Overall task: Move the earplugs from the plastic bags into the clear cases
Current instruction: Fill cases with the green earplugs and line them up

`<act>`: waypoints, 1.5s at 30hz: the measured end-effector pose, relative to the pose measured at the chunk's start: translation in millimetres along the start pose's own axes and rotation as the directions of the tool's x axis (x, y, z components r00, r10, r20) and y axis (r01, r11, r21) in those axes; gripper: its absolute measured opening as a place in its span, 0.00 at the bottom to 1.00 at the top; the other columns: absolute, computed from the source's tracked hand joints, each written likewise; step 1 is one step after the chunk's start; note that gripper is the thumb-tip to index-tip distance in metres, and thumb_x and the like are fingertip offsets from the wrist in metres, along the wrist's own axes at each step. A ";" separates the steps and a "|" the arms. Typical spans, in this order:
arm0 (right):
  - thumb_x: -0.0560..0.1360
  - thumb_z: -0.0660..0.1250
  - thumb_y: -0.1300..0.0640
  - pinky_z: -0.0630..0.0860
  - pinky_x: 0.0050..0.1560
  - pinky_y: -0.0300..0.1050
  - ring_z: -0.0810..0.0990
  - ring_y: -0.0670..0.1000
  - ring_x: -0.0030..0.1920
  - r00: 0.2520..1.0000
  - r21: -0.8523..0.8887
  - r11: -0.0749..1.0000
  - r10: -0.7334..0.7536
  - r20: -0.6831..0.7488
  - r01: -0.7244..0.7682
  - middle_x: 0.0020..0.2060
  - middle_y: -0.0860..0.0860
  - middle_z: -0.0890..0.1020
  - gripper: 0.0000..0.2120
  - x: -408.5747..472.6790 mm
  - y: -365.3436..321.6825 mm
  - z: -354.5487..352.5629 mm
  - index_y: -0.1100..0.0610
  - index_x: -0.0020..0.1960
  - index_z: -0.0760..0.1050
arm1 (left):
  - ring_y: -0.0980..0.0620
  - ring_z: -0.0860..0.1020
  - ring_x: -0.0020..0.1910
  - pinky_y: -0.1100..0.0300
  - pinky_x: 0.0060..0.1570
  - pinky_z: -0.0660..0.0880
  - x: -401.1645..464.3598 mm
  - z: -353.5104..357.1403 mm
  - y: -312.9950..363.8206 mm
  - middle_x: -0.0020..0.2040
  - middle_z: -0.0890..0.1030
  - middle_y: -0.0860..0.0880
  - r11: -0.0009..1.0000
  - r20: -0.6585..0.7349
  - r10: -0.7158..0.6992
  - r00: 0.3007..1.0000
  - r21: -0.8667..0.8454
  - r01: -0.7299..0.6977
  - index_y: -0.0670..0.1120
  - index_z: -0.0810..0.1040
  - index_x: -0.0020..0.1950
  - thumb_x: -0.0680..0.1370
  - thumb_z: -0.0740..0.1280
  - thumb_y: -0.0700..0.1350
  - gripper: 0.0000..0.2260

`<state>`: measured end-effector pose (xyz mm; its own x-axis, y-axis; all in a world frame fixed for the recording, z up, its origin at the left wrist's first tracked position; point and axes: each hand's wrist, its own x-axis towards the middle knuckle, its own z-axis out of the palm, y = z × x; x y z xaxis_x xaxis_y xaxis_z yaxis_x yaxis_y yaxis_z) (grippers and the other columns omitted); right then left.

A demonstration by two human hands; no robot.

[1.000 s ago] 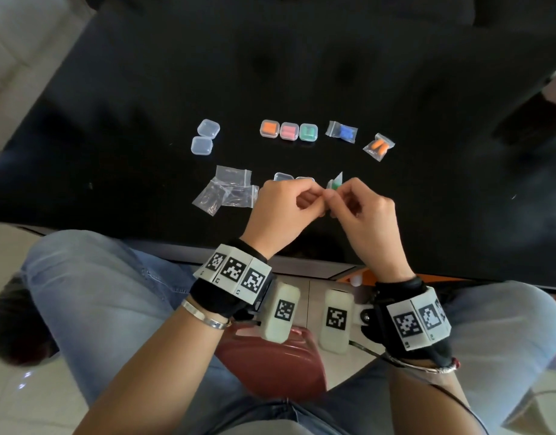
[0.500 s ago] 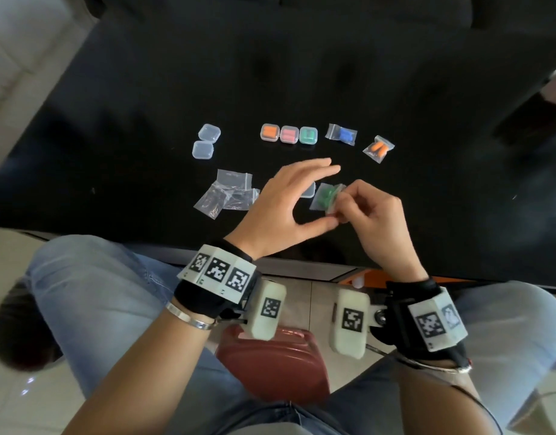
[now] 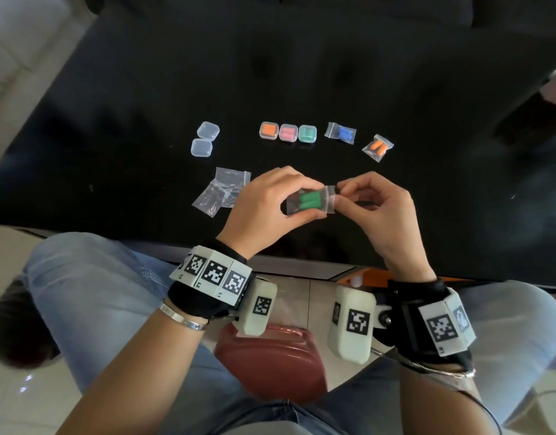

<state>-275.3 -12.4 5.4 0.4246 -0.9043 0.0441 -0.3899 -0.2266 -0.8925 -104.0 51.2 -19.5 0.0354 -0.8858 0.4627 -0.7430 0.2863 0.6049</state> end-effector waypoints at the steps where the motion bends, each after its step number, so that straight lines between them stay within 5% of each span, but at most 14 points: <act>1: 0.69 0.73 0.58 0.78 0.44 0.34 0.81 0.42 0.43 1.000 0.000 1.000 -0.011 -0.011 0.011 0.47 0.46 0.82 0.04 -0.8 0.7 0.4 0.53 0.41 0.78 | 0.52 0.78 0.45 0.52 0.42 0.77 -0.1 -0.2 -0.7 0.47 0.81 0.48 1.000 -0.008 0.000 1.000 0.016 0.001 0.45 0.80 0.55 0.71 0.72 0.51 0.15; 17: 0.70 0.71 0.55 0.72 0.62 0.43 0.77 0.39 0.59 0.973 0.167 0.969 0.151 0.175 -0.181 0.56 0.41 0.80 0.03 -2.3 4.5 -3.1 0.50 0.43 0.84 | 0.52 0.77 0.44 0.61 0.42 0.75 1.5 9.7 8.0 0.45 0.81 0.47 0.981 -0.041 0.146 0.988 0.133 -0.140 0.43 0.82 0.51 0.70 0.74 0.45 0.12; 22: 0.71 0.70 0.57 0.71 0.58 0.38 0.73 0.40 0.63 0.950 0.169 0.961 0.173 0.259 -0.221 0.62 0.41 0.76 0.04 -4.8 6.3 -7.1 0.51 0.43 0.83 | 0.56 0.76 0.46 0.64 0.46 0.75 -1.0 12.0 10.6 0.45 0.83 0.47 0.986 -0.050 0.160 0.986 0.063 -0.157 0.42 0.83 0.51 0.69 0.75 0.45 0.13; 27: 0.74 0.67 0.61 0.74 0.53 0.29 0.78 0.39 0.58 0.972 0.222 0.961 0.117 0.206 -0.163 0.59 0.45 0.79 0.05 -6.5 12.9 -3.1 0.59 0.46 0.82 | 0.58 0.79 0.49 0.67 0.49 0.76 -3.5 11.7 19.9 0.50 0.83 0.48 0.979 -0.006 -0.067 0.998 -0.193 0.065 0.44 0.81 0.55 0.70 0.74 0.44 0.15; 32: 0.74 0.69 0.59 0.75 0.60 0.40 0.77 0.40 0.60 0.995 0.140 0.986 0.083 0.060 -0.091 0.60 0.43 0.78 0.04 -6.9 22.8 3.9 0.55 0.46 0.82 | 0.60 0.80 0.53 0.71 0.49 0.75 -4.4 6.0 22.3 0.53 0.82 0.53 0.807 0.140 -0.349 0.926 -0.457 0.374 0.45 0.80 0.57 0.75 0.68 0.37 0.12; 38: 0.74 0.68 0.60 0.75 0.58 0.37 0.78 0.39 0.57 0.994 0.110 0.991 0.071 0.087 -0.081 0.59 0.45 0.79 0.04 -5.1 19.4 6.3 0.55 0.46 0.82 | 0.58 0.81 0.53 0.67 0.52 0.76 -7.8 10.0 20.7 0.53 0.82 0.51 0.738 0.129 -0.421 0.898 -0.528 0.421 0.44 0.80 0.56 0.75 0.68 0.35 0.11; 45: 0.74 0.69 0.61 0.79 0.52 0.45 0.81 0.46 0.51 0.997 0.011 0.999 -0.036 -0.066 0.037 0.51 0.45 0.81 0.02 -5.6 22.8 17.4 0.55 0.45 0.80 | 0.61 0.81 0.51 0.70 0.50 0.75 -11.2 8.9 11.3 0.53 0.82 0.52 0.721 0.071 -0.473 0.878 -0.541 0.432 0.43 0.79 0.59 0.73 0.70 0.35 0.15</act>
<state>-272.3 -6.2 -23.0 0.3838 -0.9174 0.1055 -0.3652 -0.2557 -0.8951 -118.7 61.2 -23.5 0.3351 -0.9392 0.0745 -0.1589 0.0216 0.9871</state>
